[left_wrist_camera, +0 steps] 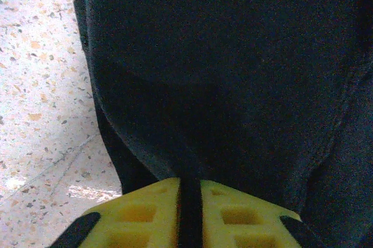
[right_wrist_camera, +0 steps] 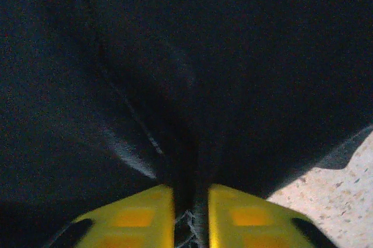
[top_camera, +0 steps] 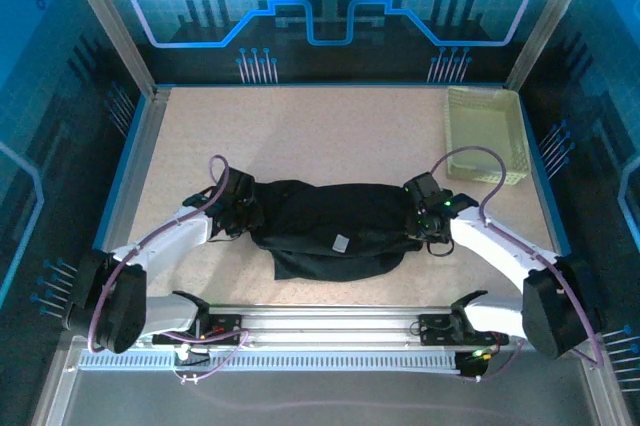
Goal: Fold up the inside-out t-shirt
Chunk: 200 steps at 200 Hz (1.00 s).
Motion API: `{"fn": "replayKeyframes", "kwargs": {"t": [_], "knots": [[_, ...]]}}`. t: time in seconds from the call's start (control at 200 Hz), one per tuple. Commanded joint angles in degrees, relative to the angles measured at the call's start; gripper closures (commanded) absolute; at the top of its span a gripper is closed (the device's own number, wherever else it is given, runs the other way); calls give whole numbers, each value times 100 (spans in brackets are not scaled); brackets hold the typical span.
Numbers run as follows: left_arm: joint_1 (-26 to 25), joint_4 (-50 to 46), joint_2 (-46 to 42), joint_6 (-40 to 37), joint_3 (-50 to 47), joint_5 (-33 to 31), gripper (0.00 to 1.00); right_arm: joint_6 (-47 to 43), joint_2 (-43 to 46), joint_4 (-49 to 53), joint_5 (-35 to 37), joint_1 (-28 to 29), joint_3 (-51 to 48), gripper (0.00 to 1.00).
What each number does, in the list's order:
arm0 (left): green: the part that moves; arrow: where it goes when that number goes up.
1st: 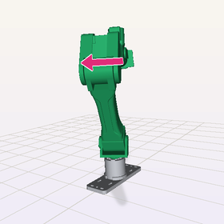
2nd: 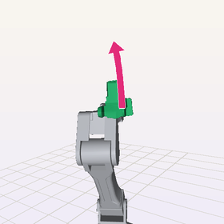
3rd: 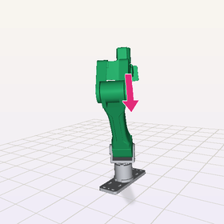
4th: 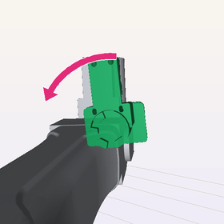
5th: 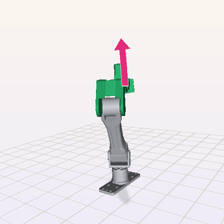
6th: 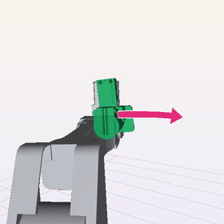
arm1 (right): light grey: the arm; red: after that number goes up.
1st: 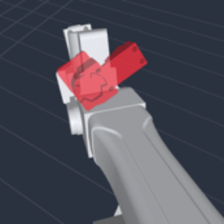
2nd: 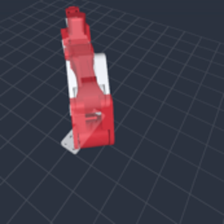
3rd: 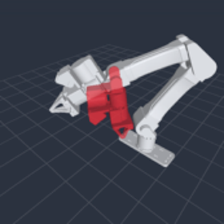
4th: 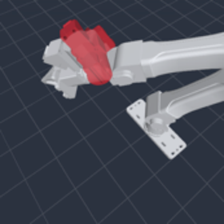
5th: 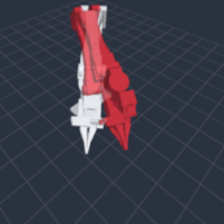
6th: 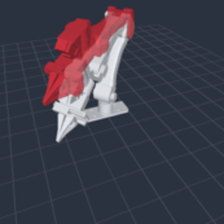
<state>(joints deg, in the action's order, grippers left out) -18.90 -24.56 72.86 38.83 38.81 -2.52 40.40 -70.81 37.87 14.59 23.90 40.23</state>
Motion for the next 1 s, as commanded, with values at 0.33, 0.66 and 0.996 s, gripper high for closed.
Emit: {"fn": "replayKeyframes", "kwargs": {"t": [0.33,0.66,0.996], "knots": [[44,-575,-1260,-285,573,-550,100,-524,1100,670,456,-87,776,100],[45,-678,-2603,-917,2669,-1281,100,-1651,1809,1419,270,-112,4107,100],[43,-156,-3005,-1297,4600,-1077,100,-2107,1491,1203,-658,-114,7062,100]]}}
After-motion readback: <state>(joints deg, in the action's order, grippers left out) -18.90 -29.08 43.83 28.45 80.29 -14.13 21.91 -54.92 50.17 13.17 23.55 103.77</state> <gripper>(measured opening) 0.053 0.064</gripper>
